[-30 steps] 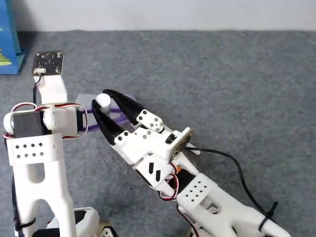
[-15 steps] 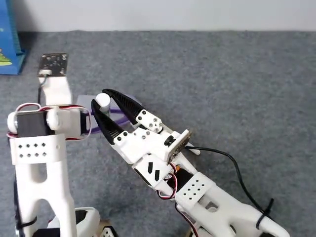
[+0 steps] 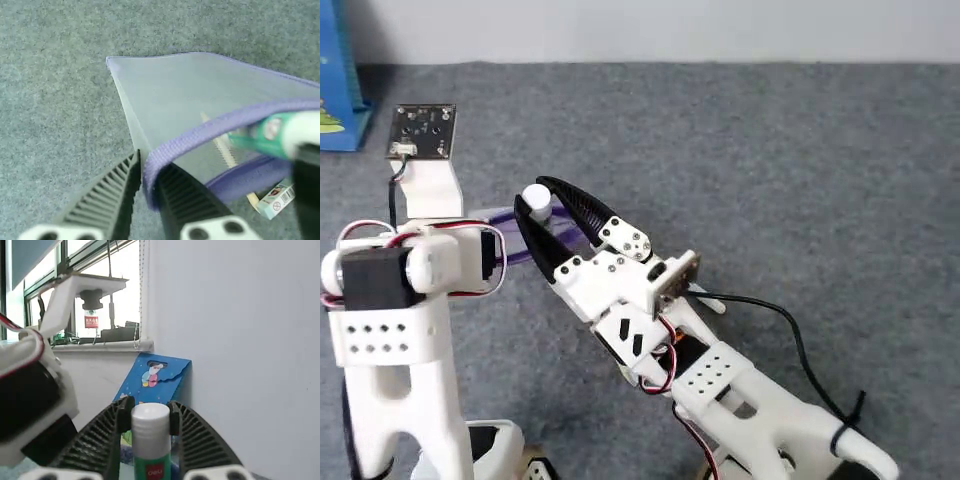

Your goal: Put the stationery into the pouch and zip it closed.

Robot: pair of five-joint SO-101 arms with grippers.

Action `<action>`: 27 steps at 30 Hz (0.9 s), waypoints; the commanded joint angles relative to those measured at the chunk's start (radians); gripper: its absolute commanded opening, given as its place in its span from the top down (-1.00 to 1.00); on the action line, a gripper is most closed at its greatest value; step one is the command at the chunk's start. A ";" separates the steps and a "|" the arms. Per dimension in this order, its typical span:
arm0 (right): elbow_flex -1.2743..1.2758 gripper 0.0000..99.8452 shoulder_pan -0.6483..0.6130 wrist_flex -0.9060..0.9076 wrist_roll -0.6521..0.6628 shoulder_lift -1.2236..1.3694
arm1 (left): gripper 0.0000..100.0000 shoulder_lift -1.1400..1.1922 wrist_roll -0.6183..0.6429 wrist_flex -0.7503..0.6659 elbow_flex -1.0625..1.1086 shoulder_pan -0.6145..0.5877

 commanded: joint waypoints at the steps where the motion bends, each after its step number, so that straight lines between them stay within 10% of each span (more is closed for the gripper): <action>1: -0.012 0.93 0.024 -0.015 0.012 0.028 | 0.98 -0.048 -0.008 0.020 -0.044 0.008; 11: -0.012 0.63 0.018 0.229 0.006 -0.116 | 0.98 -0.049 -0.008 0.018 -0.039 0.006; 27: -0.253 0.67 0.323 1.589 -0.160 -0.549 | 0.98 -0.055 -0.009 0.003 -0.007 -0.121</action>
